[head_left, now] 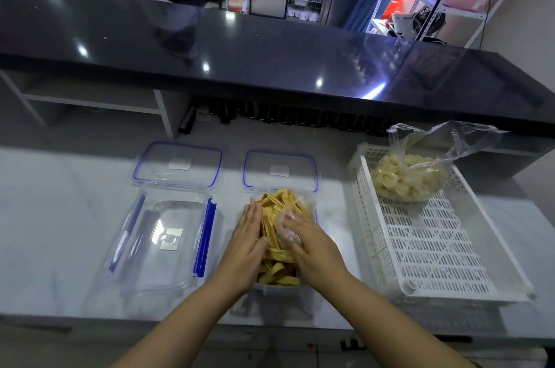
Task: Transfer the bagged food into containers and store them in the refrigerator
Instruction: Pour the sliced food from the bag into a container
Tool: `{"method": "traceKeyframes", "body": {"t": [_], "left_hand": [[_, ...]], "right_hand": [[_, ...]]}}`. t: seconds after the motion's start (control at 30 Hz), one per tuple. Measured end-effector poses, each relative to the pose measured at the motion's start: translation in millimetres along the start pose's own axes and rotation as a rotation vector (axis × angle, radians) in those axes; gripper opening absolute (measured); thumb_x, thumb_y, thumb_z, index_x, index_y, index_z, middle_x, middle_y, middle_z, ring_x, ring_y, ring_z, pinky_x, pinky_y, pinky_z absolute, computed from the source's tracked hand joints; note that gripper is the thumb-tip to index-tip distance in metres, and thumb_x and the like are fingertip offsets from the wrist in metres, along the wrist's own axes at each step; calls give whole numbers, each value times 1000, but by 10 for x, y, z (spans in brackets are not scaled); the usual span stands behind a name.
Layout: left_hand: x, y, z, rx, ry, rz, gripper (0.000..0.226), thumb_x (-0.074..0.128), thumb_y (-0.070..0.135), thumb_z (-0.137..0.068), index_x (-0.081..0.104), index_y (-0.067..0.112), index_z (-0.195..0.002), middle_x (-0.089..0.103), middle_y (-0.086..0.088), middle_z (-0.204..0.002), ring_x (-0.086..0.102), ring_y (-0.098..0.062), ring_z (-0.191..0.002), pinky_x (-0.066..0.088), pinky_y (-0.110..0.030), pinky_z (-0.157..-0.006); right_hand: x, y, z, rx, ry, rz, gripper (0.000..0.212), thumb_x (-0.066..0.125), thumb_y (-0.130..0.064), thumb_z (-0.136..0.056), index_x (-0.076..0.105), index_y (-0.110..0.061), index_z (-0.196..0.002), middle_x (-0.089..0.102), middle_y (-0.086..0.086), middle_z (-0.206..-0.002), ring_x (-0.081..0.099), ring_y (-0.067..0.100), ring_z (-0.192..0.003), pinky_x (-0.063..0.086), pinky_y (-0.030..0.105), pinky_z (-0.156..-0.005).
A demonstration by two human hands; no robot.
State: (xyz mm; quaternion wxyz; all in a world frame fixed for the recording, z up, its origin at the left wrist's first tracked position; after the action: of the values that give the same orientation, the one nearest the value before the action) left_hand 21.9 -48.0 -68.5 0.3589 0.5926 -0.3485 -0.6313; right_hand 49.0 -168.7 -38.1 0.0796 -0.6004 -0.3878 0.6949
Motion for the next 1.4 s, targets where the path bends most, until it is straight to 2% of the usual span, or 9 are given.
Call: {"method": "traceKeyframes", "body": {"t": [0.17,0.23,0.4,0.63,0.8,0.93,1.07,1.2,1.4], "left_hand": [[-123,-62,25,-74,39,134,53,28,22,-101,-3,34,-143,-4,27,-144,-7,10,-134,0,-17,-109],[-132,-89,41,-100,38,168,53,27,24,-101,-2,32,-145,-1,23,-147,-4,9,-133,1,-17,-109],[-144,-89,53,-151,75,273,51,25,26,-101,3,29,-147,2,12,-156,3,6,-133,8,-21,-110],[-200,-52,36,-154,79,278,51,26,28,-101,6,29,-147,7,11,-156,5,6,-131,9,-22,-110],[-243,13,32,-134,84,281,50,27,26,-101,8,28,-148,9,12,-156,6,6,-132,8,-24,-112],[-326,50,9,-114,112,295,50,29,23,-101,12,26,-147,13,11,-155,9,7,-132,10,-24,-114],[-366,134,-34,-87,126,299,50,32,28,-99,17,29,-147,17,9,-155,14,3,-134,15,-27,-112],[-366,425,-101,-5,118,177,64,54,40,-88,22,34,-144,25,7,-152,22,-8,-136,23,-31,-107],[-22,1301,-182,395,22,-188,107,55,73,-56,-2,43,-142,1,25,-151,-5,11,-128,6,-29,-111]], "right_hand": [[-195,-80,-17,-3,94,-107,40,46,-21,-97,46,-28,-137,44,-9,-144,34,2,-132,32,24,-107],[-118,-225,25,-98,34,10,43,46,-23,-96,43,-30,-138,40,-10,-146,27,-2,-132,25,25,-111],[175,-324,48,-234,-150,400,50,37,-34,-98,27,-27,-146,20,-7,-157,8,10,-145,-6,25,-114],[132,-178,-58,-163,-163,399,50,39,-27,-98,27,-30,-146,13,-12,-157,5,8,-145,4,28,-117],[-52,-139,-44,-14,-58,37,42,45,-22,-97,43,-32,-137,38,-11,-147,28,5,-138,25,31,-113],[-443,-7,18,187,96,-429,23,51,-22,-95,65,-33,-109,70,-6,-101,65,13,-99,55,24,-81],[-855,157,71,283,312,-708,16,61,-26,-88,73,-16,-93,75,3,-85,70,16,-80,57,26,-71],[-1039,245,124,311,448,-849,18,63,-20,-87,70,-11,-100,73,10,-97,68,22,-92,54,36,-84],[-1140,141,260,235,452,-896,33,64,-37,-77,70,-15,-101,74,6,-97,70,20,-91,56,23,-70]]}}
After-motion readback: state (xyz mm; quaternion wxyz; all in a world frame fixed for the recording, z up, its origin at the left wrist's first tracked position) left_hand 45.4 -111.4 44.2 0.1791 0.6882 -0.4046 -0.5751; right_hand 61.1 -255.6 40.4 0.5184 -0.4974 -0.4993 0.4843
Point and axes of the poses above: each hand's wrist, its own z-axis away from the middle knuckle, its own x-axis out of the palm, y = z × x, the point moved 8 cm from there along -z, towards the middle knuckle
